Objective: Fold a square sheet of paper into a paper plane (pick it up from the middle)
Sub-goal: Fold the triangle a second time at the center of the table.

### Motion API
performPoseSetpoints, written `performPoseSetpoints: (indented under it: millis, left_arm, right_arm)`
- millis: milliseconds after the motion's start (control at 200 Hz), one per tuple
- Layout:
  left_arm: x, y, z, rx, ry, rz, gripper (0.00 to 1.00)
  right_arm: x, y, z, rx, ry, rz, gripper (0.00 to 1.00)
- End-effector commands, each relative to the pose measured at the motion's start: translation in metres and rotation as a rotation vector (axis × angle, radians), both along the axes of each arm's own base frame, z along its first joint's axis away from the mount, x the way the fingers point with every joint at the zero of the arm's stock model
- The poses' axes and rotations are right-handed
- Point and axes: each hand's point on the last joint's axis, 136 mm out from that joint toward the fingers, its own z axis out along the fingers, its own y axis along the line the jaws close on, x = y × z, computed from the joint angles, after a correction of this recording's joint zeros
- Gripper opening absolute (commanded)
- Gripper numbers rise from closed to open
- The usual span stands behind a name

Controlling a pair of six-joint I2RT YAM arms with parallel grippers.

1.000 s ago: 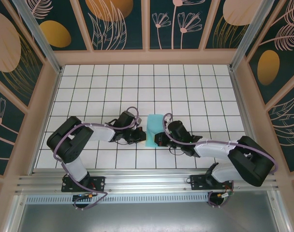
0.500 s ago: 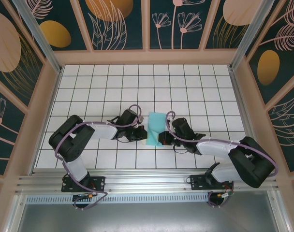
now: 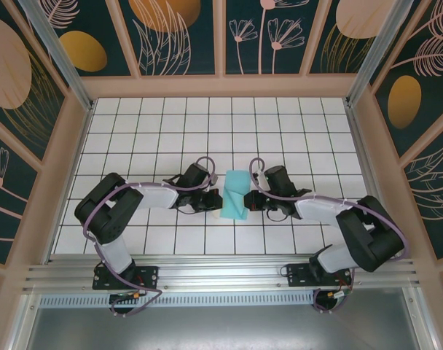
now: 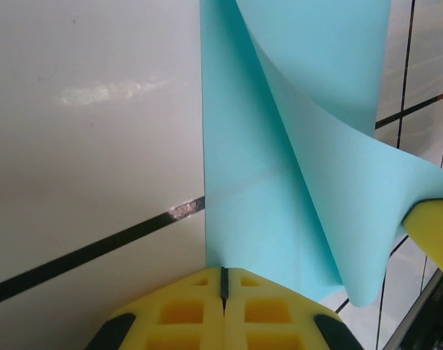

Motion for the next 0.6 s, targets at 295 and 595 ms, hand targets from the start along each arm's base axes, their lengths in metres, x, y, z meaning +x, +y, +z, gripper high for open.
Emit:
performPoseSetpoints:
  millis: [295,595]
  left_arm:
    - [0.001,0.031,-0.04,0.197,0.014,0.043,0.04]
    - [0.004,0.03,-0.04,0.201,0.015,0.047,0.04]
  right_arm:
    - [0.017,0.002,-0.006,-0.055,-0.004,0.128,0.0]
    - [0.027,0.001,-0.013,-0.097,0.019,0.161,0.0]
